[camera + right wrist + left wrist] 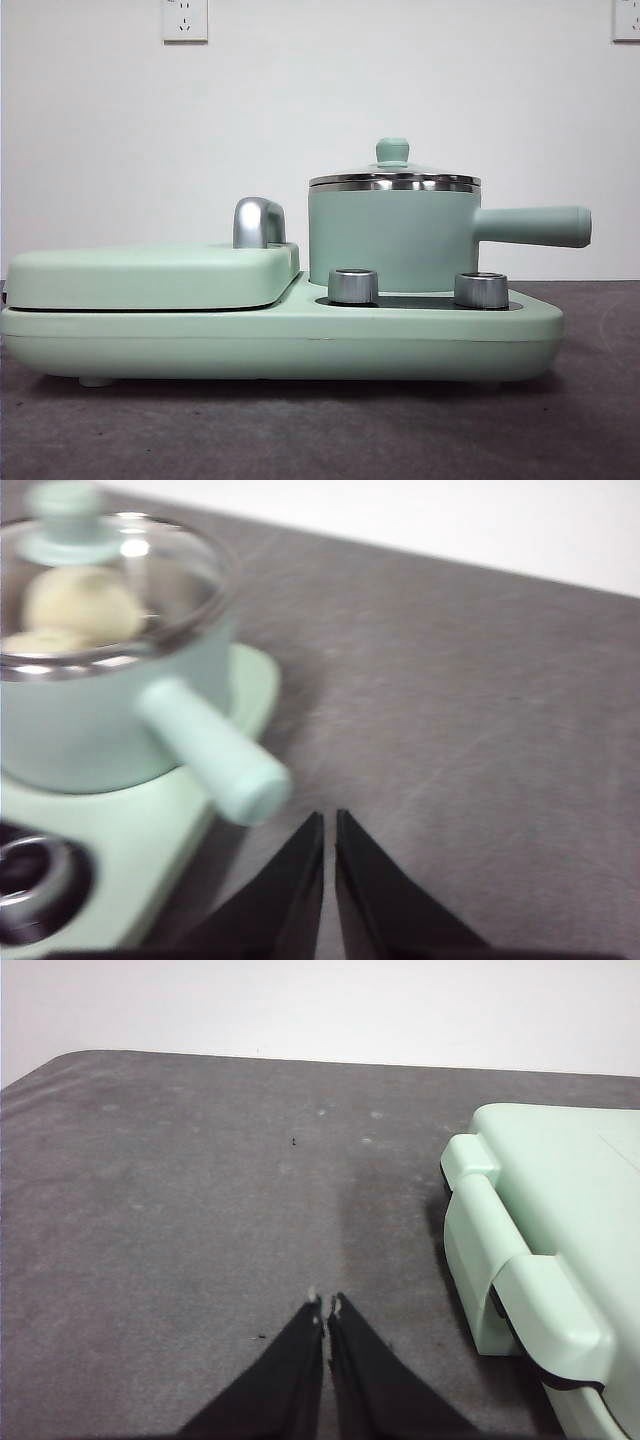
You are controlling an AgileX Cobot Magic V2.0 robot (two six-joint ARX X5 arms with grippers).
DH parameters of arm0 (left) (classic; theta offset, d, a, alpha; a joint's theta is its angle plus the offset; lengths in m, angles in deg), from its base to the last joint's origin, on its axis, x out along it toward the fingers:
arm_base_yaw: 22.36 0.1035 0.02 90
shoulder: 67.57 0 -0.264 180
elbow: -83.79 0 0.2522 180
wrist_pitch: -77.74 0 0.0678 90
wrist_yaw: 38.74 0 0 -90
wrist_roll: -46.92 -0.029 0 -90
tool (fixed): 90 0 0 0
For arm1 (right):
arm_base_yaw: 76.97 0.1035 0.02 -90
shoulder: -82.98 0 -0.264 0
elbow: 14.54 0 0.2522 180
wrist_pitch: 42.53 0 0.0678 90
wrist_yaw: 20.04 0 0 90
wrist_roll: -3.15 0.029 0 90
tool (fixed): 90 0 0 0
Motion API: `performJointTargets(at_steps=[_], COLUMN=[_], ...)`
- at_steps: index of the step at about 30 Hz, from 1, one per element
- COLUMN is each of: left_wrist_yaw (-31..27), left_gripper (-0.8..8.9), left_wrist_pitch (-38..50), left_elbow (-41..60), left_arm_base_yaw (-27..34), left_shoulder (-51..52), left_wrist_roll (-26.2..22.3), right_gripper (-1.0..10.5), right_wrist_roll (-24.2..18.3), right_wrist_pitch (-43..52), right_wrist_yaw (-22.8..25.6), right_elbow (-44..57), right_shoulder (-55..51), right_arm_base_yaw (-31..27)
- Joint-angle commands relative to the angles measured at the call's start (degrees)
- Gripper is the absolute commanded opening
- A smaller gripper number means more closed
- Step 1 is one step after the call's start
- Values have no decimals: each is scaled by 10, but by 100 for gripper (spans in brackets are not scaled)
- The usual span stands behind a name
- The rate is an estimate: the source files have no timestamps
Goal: Put the buns in a small steamer
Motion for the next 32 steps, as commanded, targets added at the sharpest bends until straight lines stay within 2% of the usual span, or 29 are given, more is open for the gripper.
performJointTargets(at_steps=[1, 6, 12, 16, 32], left_wrist_yaw=[1, 1, 1, 1, 1], left_gripper=[11, 11, 11, 11, 11], left_wrist_pitch=[-3, -3, -3, -3, -3], left_elbow=[11, 11, 11, 11, 11], left_arm_base_yaw=[0, 0, 0, 0, 0], left_shoulder=[1, 1, 1, 1, 1], left_wrist_roll=[-3, -3, -3, -3, -3], right_gripper=[19, 19, 19, 19, 19], right_wrist_roll=[-4, -2, 4, 9, 22], right_wrist_pitch=[74, 161, 112, 113, 110], right_wrist_yaw=[1, 1, 0, 0, 1], right_elbow=[67, 169, 174, 174, 174], right_shoulder=[-47, -149, -246, -243, -243], right_arm_base_yaw=[-23, -66, -114, -130, -130])
